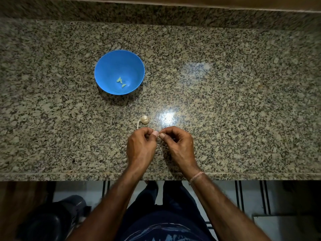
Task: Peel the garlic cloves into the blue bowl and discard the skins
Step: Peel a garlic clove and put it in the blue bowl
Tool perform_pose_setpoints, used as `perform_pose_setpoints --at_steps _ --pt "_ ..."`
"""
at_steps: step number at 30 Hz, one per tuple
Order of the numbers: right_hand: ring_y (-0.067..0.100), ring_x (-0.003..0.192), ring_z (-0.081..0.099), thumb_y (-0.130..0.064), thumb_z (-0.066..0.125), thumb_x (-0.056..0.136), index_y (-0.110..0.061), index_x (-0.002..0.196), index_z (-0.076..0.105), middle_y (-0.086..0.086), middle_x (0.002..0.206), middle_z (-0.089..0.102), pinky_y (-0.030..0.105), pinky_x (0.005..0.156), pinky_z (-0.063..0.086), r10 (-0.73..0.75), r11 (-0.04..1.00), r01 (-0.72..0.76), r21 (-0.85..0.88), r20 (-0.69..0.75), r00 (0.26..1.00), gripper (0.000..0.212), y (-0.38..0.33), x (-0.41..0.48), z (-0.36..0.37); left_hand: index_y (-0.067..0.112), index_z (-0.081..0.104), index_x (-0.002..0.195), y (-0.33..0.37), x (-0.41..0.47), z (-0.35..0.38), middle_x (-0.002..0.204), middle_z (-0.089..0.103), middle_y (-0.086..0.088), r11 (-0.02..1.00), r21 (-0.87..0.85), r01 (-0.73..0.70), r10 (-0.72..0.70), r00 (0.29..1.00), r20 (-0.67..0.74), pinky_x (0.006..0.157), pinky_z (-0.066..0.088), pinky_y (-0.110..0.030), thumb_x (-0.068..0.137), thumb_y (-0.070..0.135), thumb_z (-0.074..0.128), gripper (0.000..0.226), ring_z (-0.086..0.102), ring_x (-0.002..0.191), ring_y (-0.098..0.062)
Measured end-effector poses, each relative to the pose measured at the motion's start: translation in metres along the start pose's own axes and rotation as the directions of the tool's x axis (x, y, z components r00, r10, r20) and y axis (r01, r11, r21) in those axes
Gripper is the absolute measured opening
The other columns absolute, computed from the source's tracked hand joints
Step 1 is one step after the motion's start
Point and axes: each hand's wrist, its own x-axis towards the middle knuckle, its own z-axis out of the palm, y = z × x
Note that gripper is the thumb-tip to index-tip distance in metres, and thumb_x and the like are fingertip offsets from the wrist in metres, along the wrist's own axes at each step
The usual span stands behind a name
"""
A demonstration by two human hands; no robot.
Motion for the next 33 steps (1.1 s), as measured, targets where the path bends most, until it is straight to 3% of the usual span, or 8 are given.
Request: perform_pose_setpoints --at_steps 5,10,12,14,17,23,29,33 --pt "0.013 0.095 0.073 -0.007 0.076 0.092 -0.008 0.100 0.077 -0.001 0.096 0.076 0.029 0.086 0.061 -0.015 1.000 0.015 -0.007 -0.010 1.000 0.008 -0.001 0.000 0.001 0.013 0.071 0.092 -0.003 0.003 0.005 0.083 0.067 0.002 0.987 -0.123 0.105 -0.095 0.992 0.086 0.057 0.042 -0.023 0.102 0.024 0.064 0.016 0.059 0.067 -0.011" --pt "0.009 0.094 0.070 -0.006 0.072 0.094 -0.012 0.098 0.074 -0.005 0.097 0.073 0.025 0.085 0.059 -0.022 0.999 0.020 -0.026 -0.049 0.999 0.007 -0.002 -0.001 0.006 0.007 0.068 0.093 -0.001 0.003 0.008 0.069 0.061 -0.001 0.668 -0.496 0.554 -0.391 0.829 0.400 0.040 0.032 -0.018 0.103 0.016 0.060 0.016 0.046 0.046 -0.005" --pt "0.010 0.090 0.070 -0.012 0.072 0.096 -0.012 0.098 0.073 -0.003 0.094 0.073 0.027 0.083 0.060 0.030 1.000 -0.030 0.008 -0.052 0.998 0.002 -0.002 -0.002 0.010 0.008 0.068 0.094 0.001 -0.001 0.010 0.072 0.061 0.001 0.789 -0.442 0.426 -0.324 0.901 0.289 0.045 0.034 -0.020 0.105 0.023 0.059 0.021 0.047 0.051 -0.006" --pt "0.014 0.085 0.070 -0.020 0.072 0.097 -0.013 0.095 0.073 0.000 0.089 0.073 0.029 0.079 0.062 0.095 0.995 -0.093 0.037 -0.064 0.993 0.008 -0.005 -0.002 0.013 0.012 0.065 0.094 -0.001 -0.005 0.011 0.079 0.062 0.003 0.990 -0.111 0.085 -0.078 0.995 0.065 0.054 0.034 -0.021 0.107 0.030 0.054 0.025 0.049 0.061 -0.007" --pt "0.023 0.081 0.069 -0.030 0.069 0.100 -0.012 0.091 0.072 0.007 0.086 0.072 0.035 0.078 0.063 0.164 0.986 -0.162 0.048 -0.037 0.986 0.020 -0.005 0.000 0.012 0.018 0.054 0.090 -0.001 -0.007 0.010 0.083 0.054 0.007 0.948 0.218 -0.231 0.252 0.965 -0.071 0.058 0.028 -0.021 0.109 0.028 0.048 0.021 0.044 0.068 -0.002" --pt "0.018 0.083 0.068 -0.027 0.066 0.102 -0.011 0.092 0.071 0.005 0.087 0.071 0.033 0.080 0.061 0.143 0.988 -0.144 0.060 0.017 0.990 0.019 -0.004 0.000 0.011 0.024 0.049 0.080 -0.001 0.003 0.009 0.075 0.047 0.005 0.998 -0.057 -0.030 0.037 0.992 0.119 0.056 0.031 -0.021 0.112 0.031 0.040 0.033 0.040 0.064 -0.007" --pt "0.024 0.076 0.061 -0.025 0.065 0.102 -0.004 0.087 0.069 0.014 0.083 0.066 0.029 0.068 0.054 0.385 0.841 -0.402 0.362 0.122 0.915 0.027 -0.016 0.004 0.020 0.016 0.051 0.094 -0.013 0.001 0.012 0.090 0.053 0.003 0.924 0.190 -0.333 0.343 0.939 -0.018 0.057 0.033 -0.022 0.111 0.034 0.039 0.027 0.048 0.070 -0.008" --pt "0.011 0.076 0.064 -0.027 0.062 0.104 -0.010 0.093 0.068 0.006 0.086 0.069 0.023 0.071 0.057 0.222 0.973 -0.221 0.063 -0.014 0.975 0.021 -0.014 0.002 0.021 0.018 0.064 0.098 -0.004 0.006 0.008 0.086 0.067 -0.002 0.957 -0.269 0.108 -0.048 0.975 0.218 0.063 0.053 -0.027 0.112 0.035 0.041 0.032 0.062 0.073 -0.014"
